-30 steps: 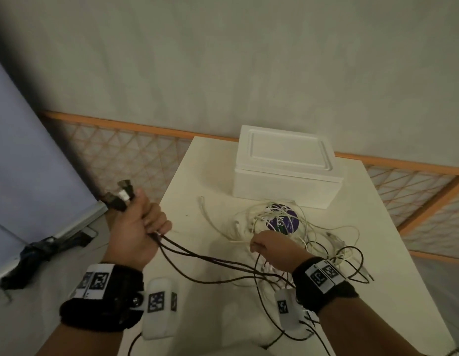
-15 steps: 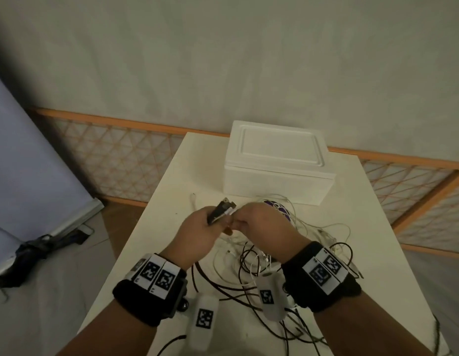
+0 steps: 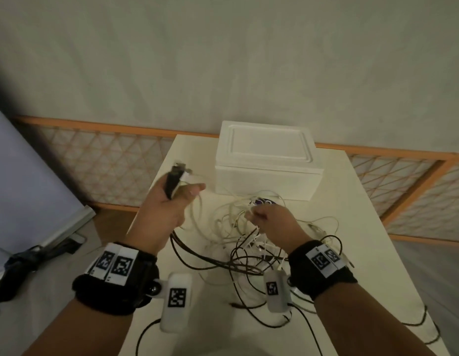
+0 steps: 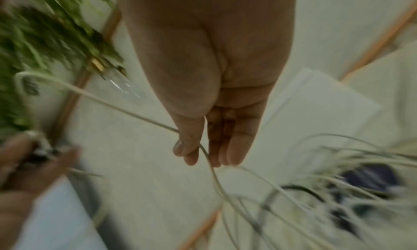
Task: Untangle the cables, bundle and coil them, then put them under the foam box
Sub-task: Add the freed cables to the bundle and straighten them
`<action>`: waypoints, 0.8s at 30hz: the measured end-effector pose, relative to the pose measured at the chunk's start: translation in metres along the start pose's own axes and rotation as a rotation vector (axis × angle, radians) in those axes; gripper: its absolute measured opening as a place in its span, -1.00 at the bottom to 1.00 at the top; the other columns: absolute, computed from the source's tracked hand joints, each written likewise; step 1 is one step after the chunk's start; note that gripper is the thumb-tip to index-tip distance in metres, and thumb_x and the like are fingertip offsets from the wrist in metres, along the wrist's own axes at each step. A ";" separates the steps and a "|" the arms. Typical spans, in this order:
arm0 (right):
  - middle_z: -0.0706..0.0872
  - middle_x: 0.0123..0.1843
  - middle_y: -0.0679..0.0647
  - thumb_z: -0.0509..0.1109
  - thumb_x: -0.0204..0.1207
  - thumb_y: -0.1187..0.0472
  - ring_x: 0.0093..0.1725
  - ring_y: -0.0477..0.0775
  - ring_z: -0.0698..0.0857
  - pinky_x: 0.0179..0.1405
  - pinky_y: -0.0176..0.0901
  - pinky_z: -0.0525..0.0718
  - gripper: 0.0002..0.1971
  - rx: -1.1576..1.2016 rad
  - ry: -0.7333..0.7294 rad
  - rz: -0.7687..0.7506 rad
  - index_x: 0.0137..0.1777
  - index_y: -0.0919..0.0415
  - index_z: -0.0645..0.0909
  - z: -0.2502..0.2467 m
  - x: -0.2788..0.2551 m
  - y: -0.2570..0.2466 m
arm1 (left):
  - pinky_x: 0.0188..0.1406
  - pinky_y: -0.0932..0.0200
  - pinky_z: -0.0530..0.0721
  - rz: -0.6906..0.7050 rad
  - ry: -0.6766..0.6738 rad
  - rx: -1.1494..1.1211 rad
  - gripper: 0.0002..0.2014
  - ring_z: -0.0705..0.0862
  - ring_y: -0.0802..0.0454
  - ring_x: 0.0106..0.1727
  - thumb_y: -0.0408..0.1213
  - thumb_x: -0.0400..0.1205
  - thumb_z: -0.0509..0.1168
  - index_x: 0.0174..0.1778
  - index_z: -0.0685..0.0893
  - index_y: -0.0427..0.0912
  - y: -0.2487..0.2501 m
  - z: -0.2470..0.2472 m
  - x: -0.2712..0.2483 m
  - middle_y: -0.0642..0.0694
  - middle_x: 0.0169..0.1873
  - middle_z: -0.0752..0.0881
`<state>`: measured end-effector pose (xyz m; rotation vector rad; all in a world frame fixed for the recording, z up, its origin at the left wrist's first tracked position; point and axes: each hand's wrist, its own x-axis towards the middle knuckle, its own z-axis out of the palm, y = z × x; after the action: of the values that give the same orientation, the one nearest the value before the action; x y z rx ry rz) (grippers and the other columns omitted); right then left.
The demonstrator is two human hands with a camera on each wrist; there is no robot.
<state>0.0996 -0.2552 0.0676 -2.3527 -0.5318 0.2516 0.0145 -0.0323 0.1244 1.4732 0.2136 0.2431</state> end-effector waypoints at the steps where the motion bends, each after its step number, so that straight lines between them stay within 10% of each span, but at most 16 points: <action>1: 0.63 -0.36 -0.17 0.34 0.61 0.15 -0.36 -0.22 0.62 -0.26 -0.28 0.64 -0.84 0.070 0.031 -0.007 -0.10 0.18 0.71 -0.006 0.001 -0.013 | -0.68 0.35 0.34 -0.043 -0.054 0.032 -0.62 0.42 0.17 -0.52 -0.34 0.54 0.40 0.25 0.58 0.03 -0.006 0.006 -0.001 -0.08 0.07 0.81; 6: 0.75 -0.32 -0.05 0.38 0.55 0.20 -0.30 -0.15 0.71 -0.30 -0.30 0.61 -0.87 0.292 0.212 -0.272 -0.19 0.16 0.72 -0.022 -0.005 -0.068 | 0.07 0.23 0.68 -0.061 -0.232 0.241 -0.42 0.74 0.26 0.05 -0.46 0.41 0.54 0.32 0.61 0.01 -0.040 0.041 -0.002 0.12 0.07 0.79; 14: 0.71 -0.30 0.05 0.29 0.56 0.47 -0.32 0.00 0.65 -0.40 -0.17 0.60 -0.76 0.727 0.308 -0.270 -0.14 0.13 0.68 -0.042 -0.020 -0.096 | 0.19 0.03 0.67 0.011 -0.228 0.524 -0.69 0.76 0.17 -0.01 -0.26 0.42 0.56 -0.13 0.66 0.28 -0.067 0.039 0.010 0.13 -0.13 0.81; 19: 0.71 0.03 0.15 0.33 0.48 0.49 -0.23 0.00 0.72 -0.33 -0.19 0.73 -0.67 0.561 0.197 -0.089 0.15 0.11 0.53 -0.020 0.000 -0.061 | -0.25 0.38 0.62 -0.060 -0.026 0.228 -0.73 0.71 0.32 -0.30 -0.46 0.40 0.55 -0.17 0.71 -0.01 -0.055 0.041 0.017 0.08 -0.26 0.78; 24: 0.70 -0.23 -0.06 0.38 0.56 0.20 -0.34 -0.11 0.66 -0.34 -0.31 0.62 -0.88 0.108 -0.052 -0.068 0.01 0.20 0.70 0.030 0.001 -0.022 | -0.55 0.55 0.47 0.018 -0.029 0.043 -0.80 0.56 0.35 -0.61 -0.56 0.42 0.50 -0.19 0.68 -0.21 -0.023 0.043 0.019 0.17 -0.55 0.70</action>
<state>0.0839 -0.2222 0.0600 -2.2247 -0.6073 0.3034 0.0459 -0.0692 0.1049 1.5211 0.1835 0.2328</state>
